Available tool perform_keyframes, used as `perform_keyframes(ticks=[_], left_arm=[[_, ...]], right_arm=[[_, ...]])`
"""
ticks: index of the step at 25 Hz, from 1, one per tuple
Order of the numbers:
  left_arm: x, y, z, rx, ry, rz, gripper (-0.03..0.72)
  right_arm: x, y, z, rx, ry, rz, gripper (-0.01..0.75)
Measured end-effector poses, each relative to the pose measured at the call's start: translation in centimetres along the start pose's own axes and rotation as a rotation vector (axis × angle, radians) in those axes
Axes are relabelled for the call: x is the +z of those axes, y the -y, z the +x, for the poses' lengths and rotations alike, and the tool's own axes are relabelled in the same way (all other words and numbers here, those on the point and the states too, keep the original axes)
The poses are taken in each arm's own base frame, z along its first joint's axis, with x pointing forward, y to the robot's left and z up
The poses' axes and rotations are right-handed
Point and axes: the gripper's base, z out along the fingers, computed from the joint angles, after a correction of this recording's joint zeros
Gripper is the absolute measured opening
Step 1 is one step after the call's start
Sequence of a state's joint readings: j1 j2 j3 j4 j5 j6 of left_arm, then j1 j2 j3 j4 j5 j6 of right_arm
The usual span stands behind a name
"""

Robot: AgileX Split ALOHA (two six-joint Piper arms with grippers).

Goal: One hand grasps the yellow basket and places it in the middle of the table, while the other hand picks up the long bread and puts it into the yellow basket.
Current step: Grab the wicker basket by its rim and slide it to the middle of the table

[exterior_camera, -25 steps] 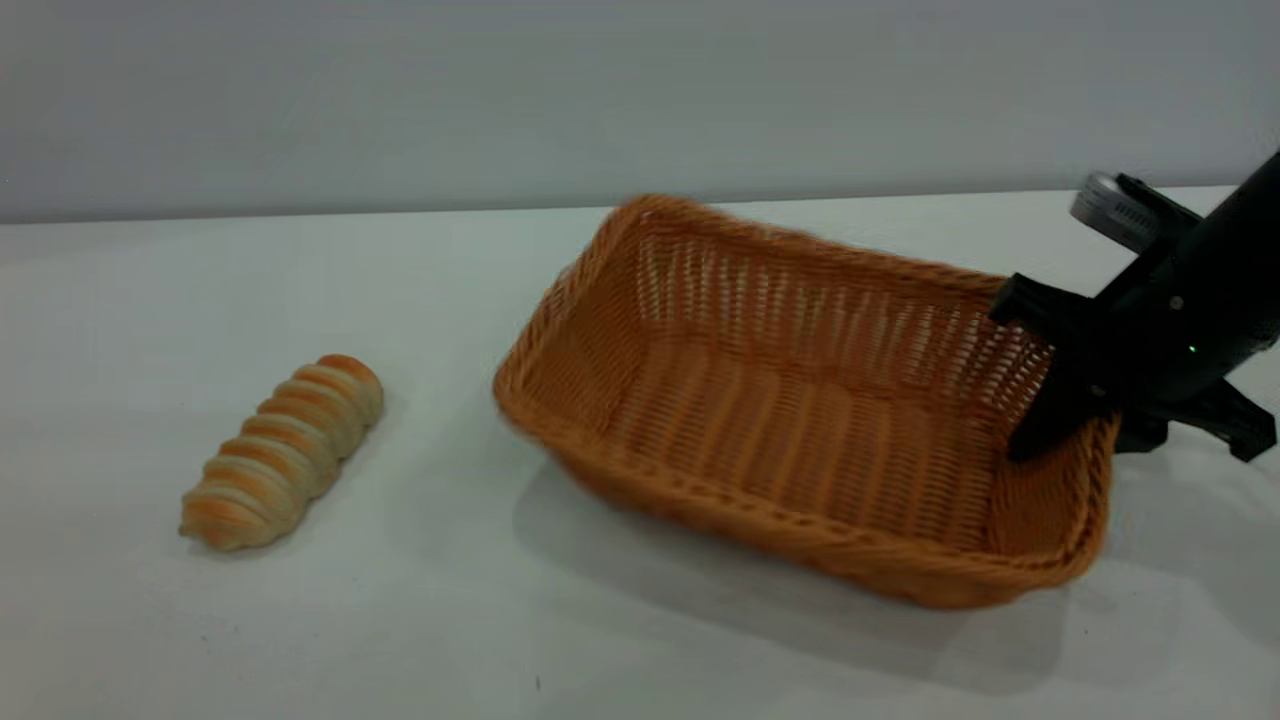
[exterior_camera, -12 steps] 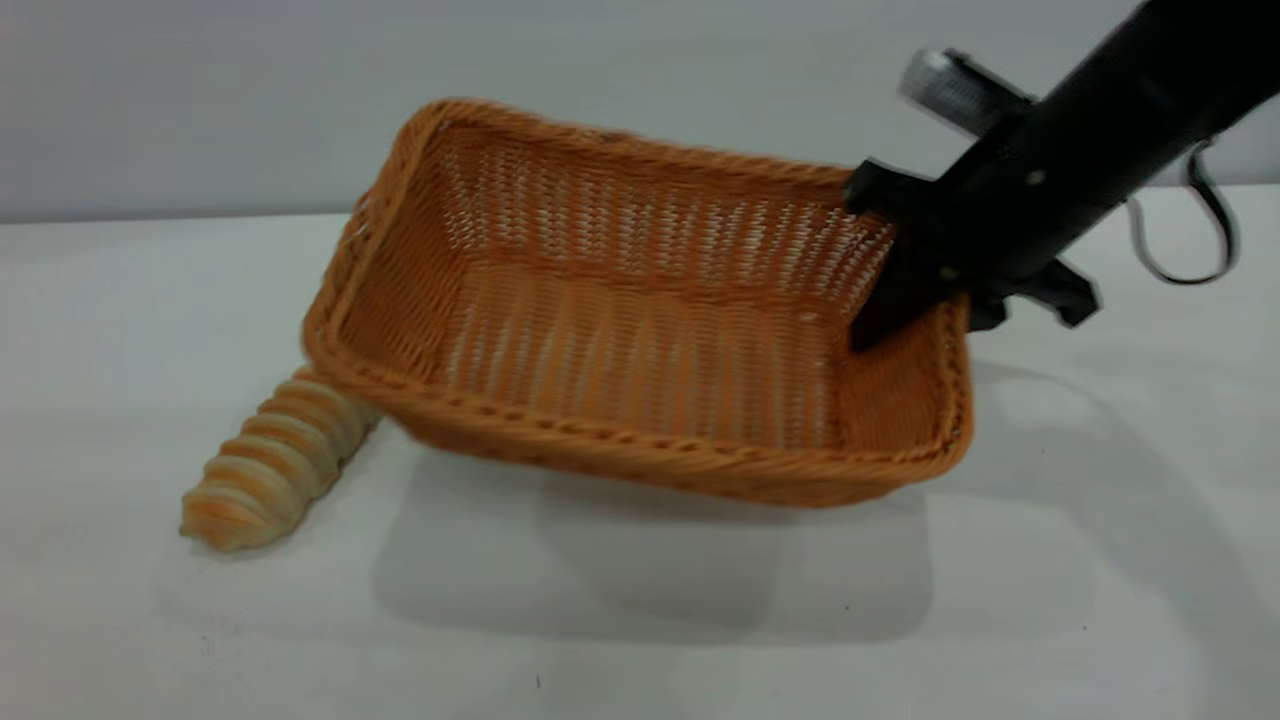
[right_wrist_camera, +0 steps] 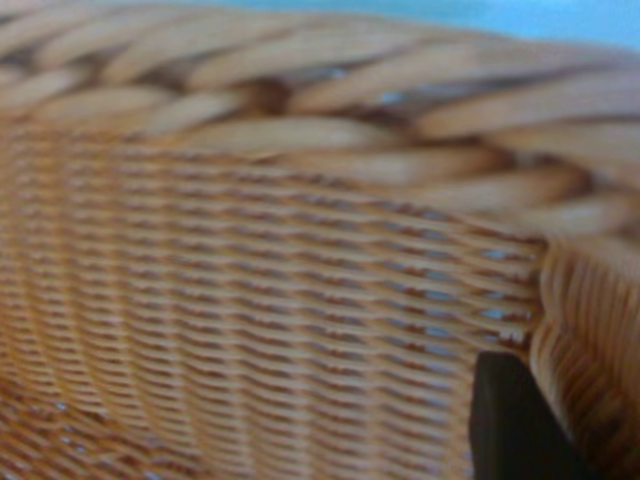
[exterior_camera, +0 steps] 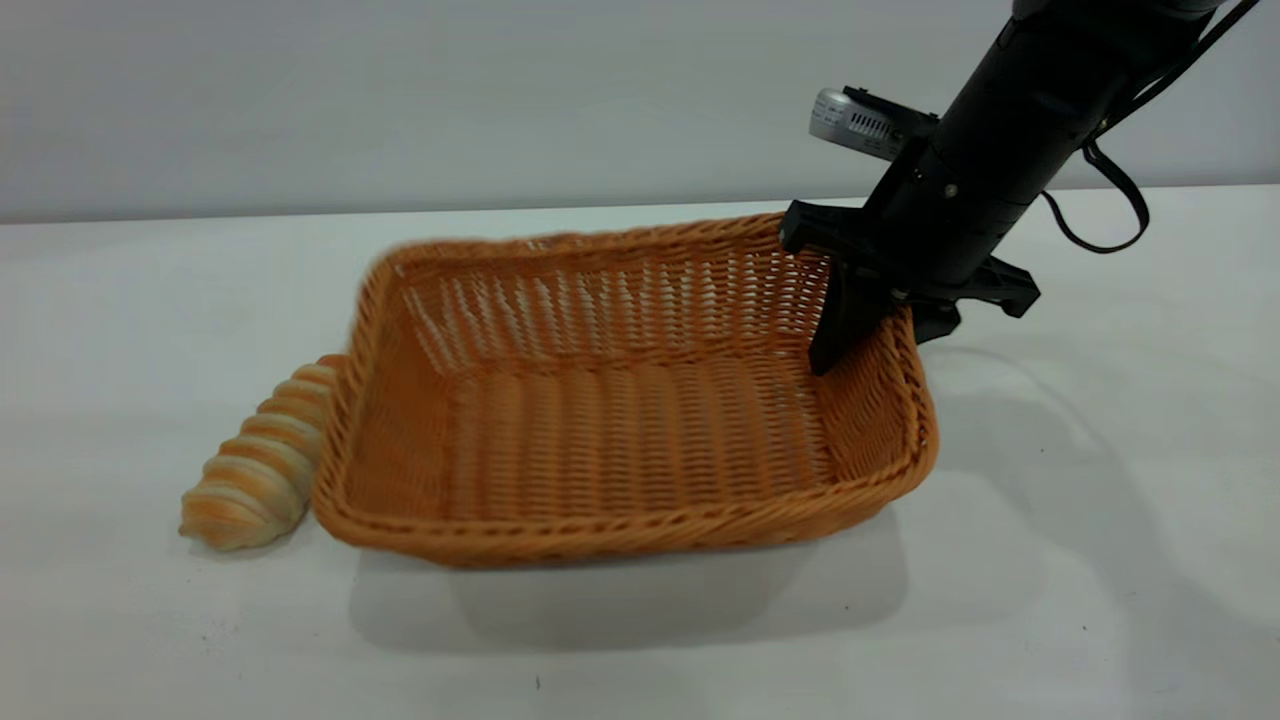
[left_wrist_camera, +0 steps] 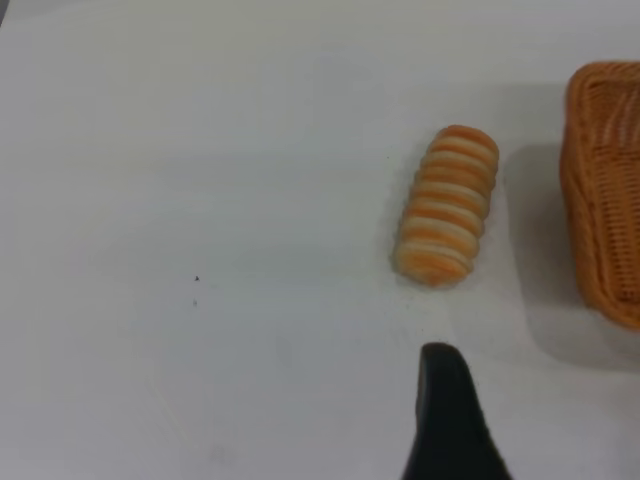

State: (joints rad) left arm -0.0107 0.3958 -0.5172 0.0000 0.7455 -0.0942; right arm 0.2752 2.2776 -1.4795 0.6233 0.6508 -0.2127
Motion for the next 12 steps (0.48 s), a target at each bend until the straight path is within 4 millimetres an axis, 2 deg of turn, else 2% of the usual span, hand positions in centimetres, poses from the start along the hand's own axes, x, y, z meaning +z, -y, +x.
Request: perform_keyframes(ticks=[4, 6, 9, 12], left_arm=[[0.0, 0.0, 0.0, 0.0, -0.002, 0.0, 0.509], [0.0, 0.0, 0.0, 0.0, -0.002, 0.0, 0.509], [0.0, 0.0, 0.0, 0.0, -0.002, 0.0, 0.509], [0.0, 0.0, 0.0, 0.0, -0.003, 0.0, 0.509]], right_arm=[[-0.3, 0.4, 0.0, 0.017, -0.031, -0.007, 0.418], [-0.8, 0.8, -0.3, 0.028, -0.048, -0.017, 0.471], [-2.4, 1.5, -1.0, 0.041, -0.052, -0.031, 0.499], [-5.4, 2.4, -1.9, 0.05, -0.026, -0.036, 0.503]])
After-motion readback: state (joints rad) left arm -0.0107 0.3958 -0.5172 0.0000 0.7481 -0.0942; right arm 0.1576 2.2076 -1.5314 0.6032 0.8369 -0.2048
